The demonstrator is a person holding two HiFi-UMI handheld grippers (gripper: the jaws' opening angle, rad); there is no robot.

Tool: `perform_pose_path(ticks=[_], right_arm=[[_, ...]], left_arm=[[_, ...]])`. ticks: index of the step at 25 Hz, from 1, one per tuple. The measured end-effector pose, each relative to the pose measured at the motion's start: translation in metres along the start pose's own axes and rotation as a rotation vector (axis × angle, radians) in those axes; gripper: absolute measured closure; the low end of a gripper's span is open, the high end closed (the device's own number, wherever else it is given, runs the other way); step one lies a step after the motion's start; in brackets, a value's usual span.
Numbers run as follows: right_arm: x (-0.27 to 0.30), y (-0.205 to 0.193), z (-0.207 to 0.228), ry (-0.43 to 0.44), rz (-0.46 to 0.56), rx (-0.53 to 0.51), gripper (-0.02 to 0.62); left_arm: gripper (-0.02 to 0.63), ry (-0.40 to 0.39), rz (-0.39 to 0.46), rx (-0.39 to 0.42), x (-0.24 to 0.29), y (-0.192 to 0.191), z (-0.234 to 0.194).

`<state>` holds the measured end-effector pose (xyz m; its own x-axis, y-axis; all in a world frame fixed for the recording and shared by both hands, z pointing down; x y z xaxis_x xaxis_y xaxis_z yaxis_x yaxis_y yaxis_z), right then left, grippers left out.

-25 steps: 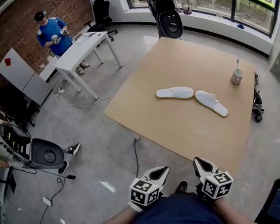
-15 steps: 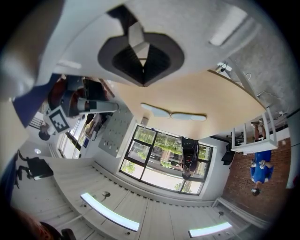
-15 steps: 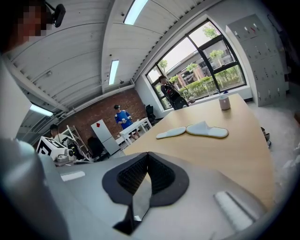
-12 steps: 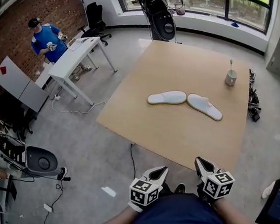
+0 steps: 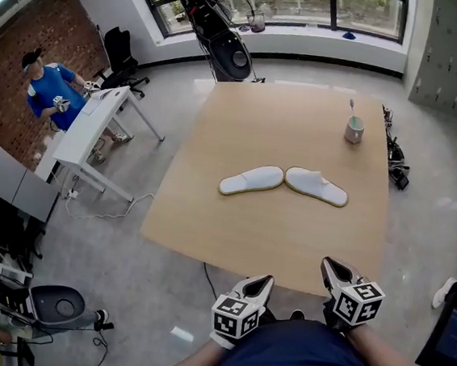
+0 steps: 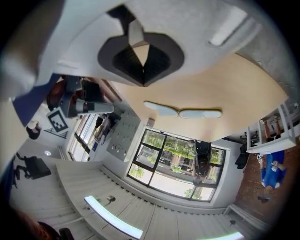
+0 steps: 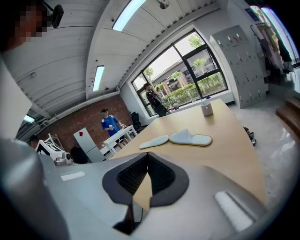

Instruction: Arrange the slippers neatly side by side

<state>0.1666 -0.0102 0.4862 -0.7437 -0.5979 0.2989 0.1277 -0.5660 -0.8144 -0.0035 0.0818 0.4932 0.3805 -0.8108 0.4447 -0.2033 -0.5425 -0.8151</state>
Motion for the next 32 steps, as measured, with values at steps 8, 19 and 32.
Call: perform_pose_path(ticks=[8, 19, 32], right_arm=[[0.053, 0.022, -0.004, -0.101, 0.023, 0.037, 0.584], [0.109, 0.031, -0.022, -0.243, 0.041, 0.058, 0.584], [0.128, 0.028, -0.036, -0.383, -0.040, 0.022, 0.584]], left_arm=[[0.601, -0.101, -0.055, 0.040, 0.031, 0.050, -0.053], [0.601, -0.265, -0.109, 0.083, 0.059, 0.091, -0.114], [0.601, -0.513, -0.095, 0.128, 0.077, 0.109, -0.151]])
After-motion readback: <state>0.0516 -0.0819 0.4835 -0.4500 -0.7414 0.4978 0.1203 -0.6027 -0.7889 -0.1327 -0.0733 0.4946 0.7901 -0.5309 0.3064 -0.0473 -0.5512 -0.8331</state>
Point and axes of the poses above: the fingertips, and each gripper's own axes: x forward along the fingers, z to its right, y out of its top, the point moved 5 cm from there along -x, backward along the fingers, and after that the axes turned 6 degrees about z, right-handed, at the moved point
